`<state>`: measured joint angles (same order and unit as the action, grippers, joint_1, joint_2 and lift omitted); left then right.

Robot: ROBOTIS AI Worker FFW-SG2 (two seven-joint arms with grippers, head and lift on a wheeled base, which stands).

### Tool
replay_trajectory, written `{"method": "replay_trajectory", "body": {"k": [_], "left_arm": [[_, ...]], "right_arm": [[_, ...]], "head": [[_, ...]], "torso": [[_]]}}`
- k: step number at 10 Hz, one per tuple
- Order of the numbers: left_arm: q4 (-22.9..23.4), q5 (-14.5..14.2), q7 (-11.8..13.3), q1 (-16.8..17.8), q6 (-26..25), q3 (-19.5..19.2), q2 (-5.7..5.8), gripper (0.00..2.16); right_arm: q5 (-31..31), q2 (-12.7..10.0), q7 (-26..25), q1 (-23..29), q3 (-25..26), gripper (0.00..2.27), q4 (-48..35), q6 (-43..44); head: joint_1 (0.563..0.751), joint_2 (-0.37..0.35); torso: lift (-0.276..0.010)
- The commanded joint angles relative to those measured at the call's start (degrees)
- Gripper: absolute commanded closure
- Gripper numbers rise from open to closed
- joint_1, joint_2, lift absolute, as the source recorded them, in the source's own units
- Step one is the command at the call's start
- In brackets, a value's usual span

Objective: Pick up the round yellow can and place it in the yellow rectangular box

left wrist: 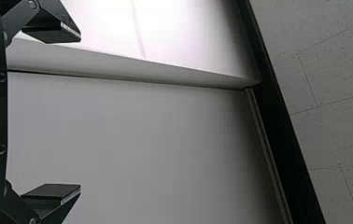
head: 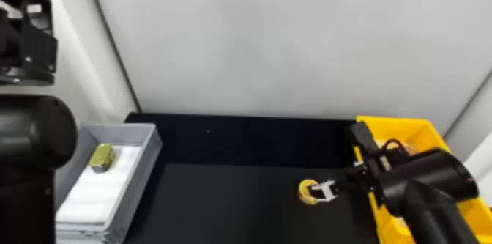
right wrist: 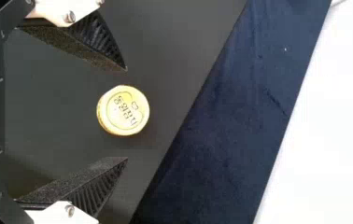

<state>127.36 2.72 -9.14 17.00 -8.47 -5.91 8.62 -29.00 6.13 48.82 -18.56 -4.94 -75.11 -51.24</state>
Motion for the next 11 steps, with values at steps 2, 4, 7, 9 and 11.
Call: {"method": "replay_trajectory", "body": {"k": [2,4,7,9,11], "left_arm": [[-0.6,0.0,0.0,0.3,0.4,0.4,-0.27,0.14],[-0.8,0.0,0.0,0.3,0.6,0.5,-0.27,0.14],[-1.2,0.0,0.0,0.4,1.3,0.6,-0.35,0.14],[-1.2,0.0,0.1,0.6,1.3,0.9,-0.27,0.14],[-1.3,0.0,0.1,0.8,1.4,1.1,-0.35,0.14]], "right_arm": [[2.3,-0.3,-2.1,-3.6,-1.6,0.11,7.4,2.9],[2.5,-0.4,-3.2,-4.9,-1.7,0.11,10.3,3.8],[3.3,-1.3,-5.0,-6.7,-1.7,0.11,15.3,6.5],[3.9,-2.3,-6.6,-7.0,-1.7,0.11,17.6,7.8],[4.1,-2.4,-7.0,-7.3,-2.3,0.11,19.2,8.7]], "head": [[0.663,0.054],[0.663,0.054],[0.663,0.054],[0.663,0.054],[0.663,0.054]], "torso": [[-0.002],[-0.002],[-0.002],[-0.002],[-0.002]]}}
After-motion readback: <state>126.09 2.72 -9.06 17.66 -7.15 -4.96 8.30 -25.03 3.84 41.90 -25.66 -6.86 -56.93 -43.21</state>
